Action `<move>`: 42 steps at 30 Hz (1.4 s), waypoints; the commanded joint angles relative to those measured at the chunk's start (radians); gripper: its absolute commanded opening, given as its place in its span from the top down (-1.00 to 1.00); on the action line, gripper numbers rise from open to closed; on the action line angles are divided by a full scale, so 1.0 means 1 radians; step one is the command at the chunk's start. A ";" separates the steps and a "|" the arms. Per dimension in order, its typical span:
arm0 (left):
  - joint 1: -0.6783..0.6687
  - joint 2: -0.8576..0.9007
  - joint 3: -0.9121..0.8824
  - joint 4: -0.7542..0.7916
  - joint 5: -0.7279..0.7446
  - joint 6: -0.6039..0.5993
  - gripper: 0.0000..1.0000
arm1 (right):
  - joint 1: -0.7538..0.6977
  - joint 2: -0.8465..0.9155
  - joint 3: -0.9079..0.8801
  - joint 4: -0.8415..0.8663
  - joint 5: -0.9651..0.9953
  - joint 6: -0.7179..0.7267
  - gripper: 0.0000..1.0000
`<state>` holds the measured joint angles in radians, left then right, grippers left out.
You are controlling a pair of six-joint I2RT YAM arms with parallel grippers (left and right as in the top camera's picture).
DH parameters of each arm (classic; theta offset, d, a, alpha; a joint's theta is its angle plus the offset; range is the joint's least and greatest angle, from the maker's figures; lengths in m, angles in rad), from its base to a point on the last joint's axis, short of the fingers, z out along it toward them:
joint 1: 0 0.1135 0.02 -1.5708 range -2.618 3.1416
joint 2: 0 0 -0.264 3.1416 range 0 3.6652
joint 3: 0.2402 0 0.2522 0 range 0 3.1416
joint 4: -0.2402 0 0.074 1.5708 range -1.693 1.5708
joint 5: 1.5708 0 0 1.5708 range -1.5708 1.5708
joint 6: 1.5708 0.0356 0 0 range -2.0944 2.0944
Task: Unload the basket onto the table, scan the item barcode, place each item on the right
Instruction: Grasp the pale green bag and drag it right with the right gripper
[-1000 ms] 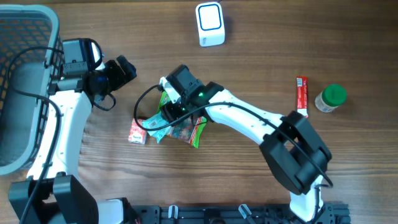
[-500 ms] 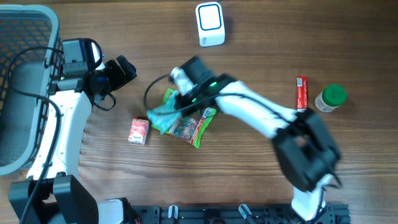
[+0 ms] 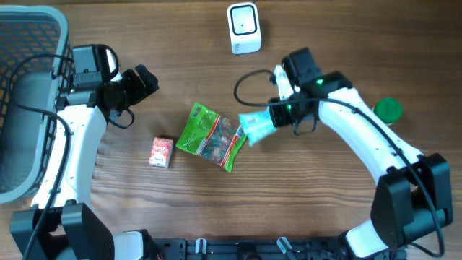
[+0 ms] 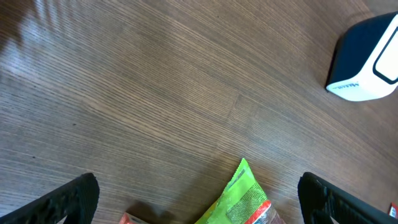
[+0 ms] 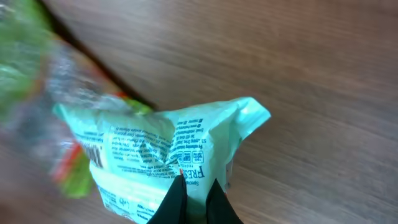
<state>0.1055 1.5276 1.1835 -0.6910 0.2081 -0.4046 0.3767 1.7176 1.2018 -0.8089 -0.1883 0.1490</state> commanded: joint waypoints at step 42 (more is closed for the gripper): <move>-0.003 -0.003 0.015 0.002 0.008 0.012 -1.00 | 0.017 -0.017 -0.243 0.208 0.002 0.009 -0.38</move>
<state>0.1055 1.5276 1.1835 -0.6910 0.2081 -0.4046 0.3950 1.6863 0.9562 -0.5819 -0.1864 0.1974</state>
